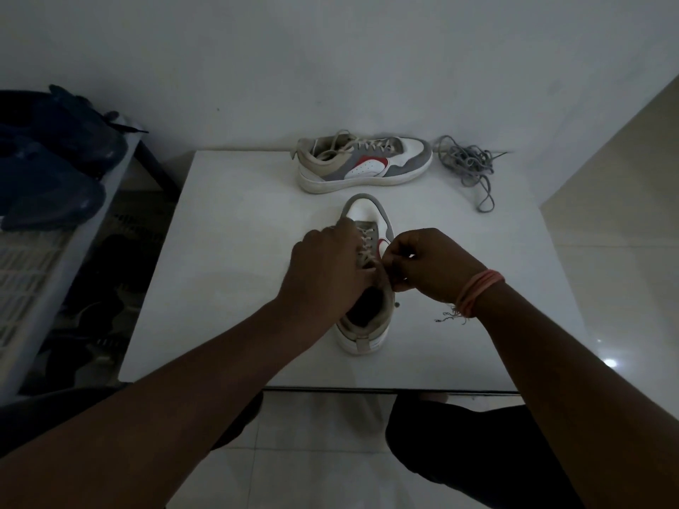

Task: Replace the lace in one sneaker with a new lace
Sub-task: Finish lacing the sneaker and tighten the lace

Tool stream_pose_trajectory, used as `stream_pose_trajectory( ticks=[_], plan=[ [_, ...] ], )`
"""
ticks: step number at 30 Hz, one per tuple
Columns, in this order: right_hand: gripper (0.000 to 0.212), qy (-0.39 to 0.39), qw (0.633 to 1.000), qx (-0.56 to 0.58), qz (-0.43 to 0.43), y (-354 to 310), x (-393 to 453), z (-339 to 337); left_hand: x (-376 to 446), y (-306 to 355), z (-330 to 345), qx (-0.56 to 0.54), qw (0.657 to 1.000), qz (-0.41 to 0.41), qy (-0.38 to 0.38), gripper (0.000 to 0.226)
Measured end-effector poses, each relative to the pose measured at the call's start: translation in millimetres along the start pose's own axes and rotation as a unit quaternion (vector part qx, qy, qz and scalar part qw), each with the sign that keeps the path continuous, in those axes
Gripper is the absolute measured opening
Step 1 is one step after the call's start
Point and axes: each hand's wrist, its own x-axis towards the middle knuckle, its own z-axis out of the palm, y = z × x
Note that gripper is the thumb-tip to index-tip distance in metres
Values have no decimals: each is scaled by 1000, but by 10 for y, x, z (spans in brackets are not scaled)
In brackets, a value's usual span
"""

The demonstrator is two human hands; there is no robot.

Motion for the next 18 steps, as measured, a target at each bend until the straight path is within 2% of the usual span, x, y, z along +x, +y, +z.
stream_pose_trajectory(
  ticks=[2,3,5,8,10,13,15,18],
  plan=[
    [12,4,999,-21,42,55,37,-29,-42,-64,-31,42,999,-35,-6,64],
    [13,20,995,-70,67,103,58,-81,-61,-115,-16,50,997,-57,-23,68],
    [16,85,966,-198,142,244,86,-254,-81,-193,-2,-10,991,-111,-80,78],
    [10,150,918,-302,208,351,-27,-378,-25,-255,-26,-42,980,-143,-134,82],
    [13,117,926,-316,171,384,-16,-319,-4,-256,-41,-36,977,-141,-156,81],
    [33,8,981,-193,23,161,2,-201,12,-261,-39,-25,978,-135,-156,81],
    [26,-29,985,-162,-56,-12,5,-141,8,-268,-44,-22,978,-134,-157,80],
    [13,-25,988,-139,-69,-31,29,-79,0,-279,-53,-25,976,-138,-167,81]
  ],
)
